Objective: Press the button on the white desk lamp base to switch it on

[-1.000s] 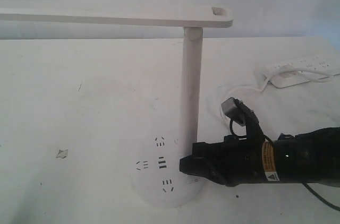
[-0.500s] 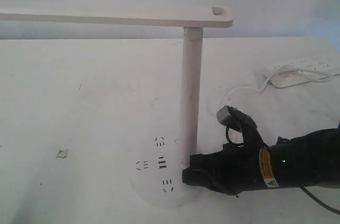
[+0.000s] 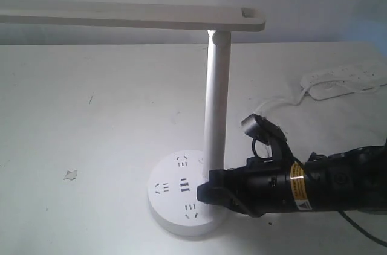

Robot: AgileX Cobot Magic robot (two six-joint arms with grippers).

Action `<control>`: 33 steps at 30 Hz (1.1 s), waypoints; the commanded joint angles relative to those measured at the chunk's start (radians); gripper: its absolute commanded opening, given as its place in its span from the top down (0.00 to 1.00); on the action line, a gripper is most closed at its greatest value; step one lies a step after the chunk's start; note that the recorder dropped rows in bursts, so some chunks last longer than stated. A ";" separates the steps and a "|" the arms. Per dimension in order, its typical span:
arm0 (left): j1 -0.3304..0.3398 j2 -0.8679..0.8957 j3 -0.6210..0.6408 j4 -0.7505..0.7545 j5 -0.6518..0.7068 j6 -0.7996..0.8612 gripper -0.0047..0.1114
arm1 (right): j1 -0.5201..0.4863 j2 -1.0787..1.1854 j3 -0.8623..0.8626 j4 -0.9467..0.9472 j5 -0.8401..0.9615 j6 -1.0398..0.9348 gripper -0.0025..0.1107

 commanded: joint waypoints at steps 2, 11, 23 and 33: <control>-0.008 -0.003 0.002 -0.004 -0.002 0.000 0.96 | 0.000 -0.158 0.002 -0.067 0.042 0.034 0.98; -0.008 -0.003 0.002 -0.004 -0.002 0.000 0.96 | 0.000 -0.593 0.004 -0.608 0.121 0.461 0.98; -0.008 -0.003 0.002 -0.004 -0.002 0.000 0.96 | 0.000 -1.127 0.008 -0.608 0.485 0.176 0.98; -0.008 -0.003 0.002 -0.004 -0.002 0.000 0.96 | -0.136 -1.528 0.388 -0.608 0.785 0.292 0.98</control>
